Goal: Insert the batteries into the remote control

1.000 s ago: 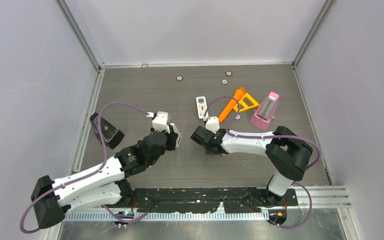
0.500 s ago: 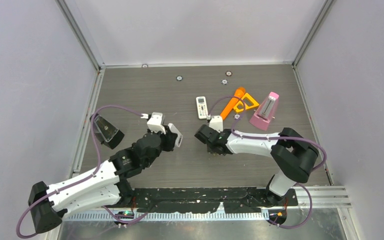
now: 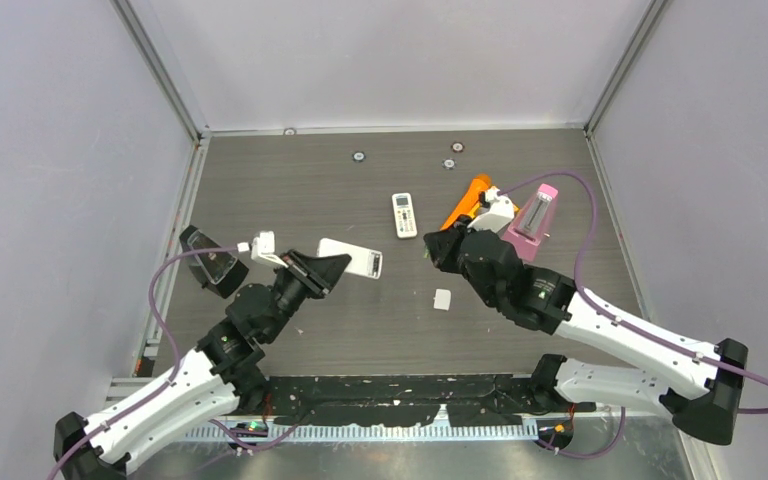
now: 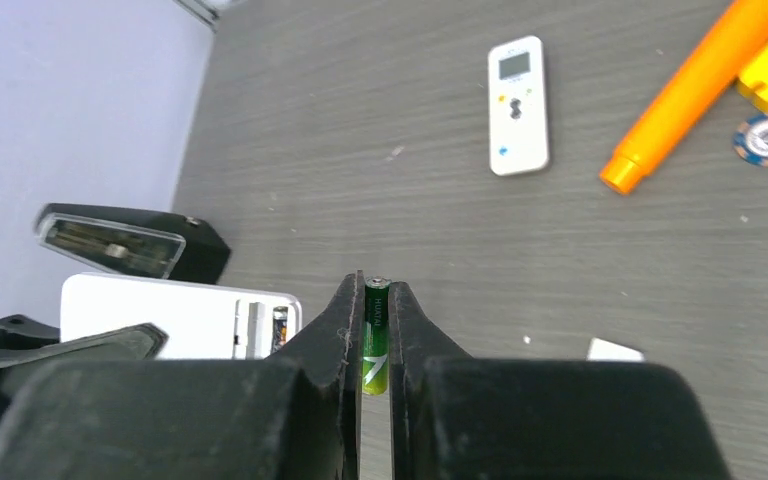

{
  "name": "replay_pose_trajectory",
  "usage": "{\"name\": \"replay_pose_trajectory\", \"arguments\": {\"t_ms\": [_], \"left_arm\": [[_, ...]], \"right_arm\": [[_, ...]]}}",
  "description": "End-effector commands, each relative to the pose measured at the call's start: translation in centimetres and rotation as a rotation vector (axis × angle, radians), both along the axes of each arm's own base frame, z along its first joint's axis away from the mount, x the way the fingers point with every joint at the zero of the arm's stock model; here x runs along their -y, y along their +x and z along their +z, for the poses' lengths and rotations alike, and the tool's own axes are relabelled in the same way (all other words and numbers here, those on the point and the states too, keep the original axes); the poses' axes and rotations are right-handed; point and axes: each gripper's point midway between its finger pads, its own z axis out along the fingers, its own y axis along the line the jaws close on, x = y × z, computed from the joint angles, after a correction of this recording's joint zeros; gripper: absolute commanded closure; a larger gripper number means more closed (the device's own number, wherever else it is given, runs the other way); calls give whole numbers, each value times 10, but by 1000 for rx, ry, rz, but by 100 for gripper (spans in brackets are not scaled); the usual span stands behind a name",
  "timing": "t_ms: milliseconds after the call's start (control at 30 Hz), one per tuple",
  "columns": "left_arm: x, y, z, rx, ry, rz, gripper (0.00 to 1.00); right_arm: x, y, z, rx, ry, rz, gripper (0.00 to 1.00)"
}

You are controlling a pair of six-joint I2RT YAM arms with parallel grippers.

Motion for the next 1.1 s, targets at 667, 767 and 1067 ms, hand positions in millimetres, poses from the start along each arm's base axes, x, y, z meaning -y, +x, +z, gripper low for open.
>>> {"name": "replay_pose_trajectory", "arguments": {"t_ms": [667, 767, 1067], "left_arm": [[4, -13, 69, 18, -636, -153, 100], [2, -14, 70, 10, -665, -158, 100], [-3, -14, 69, -8, -722, -147, 100]], "right_arm": [[-94, -6, 95, 273, 125, 126, 95], [-94, -4, 93, 273, 112, 108, 95], [-85, -7, 92, 273, 100, 62, 95]]}}
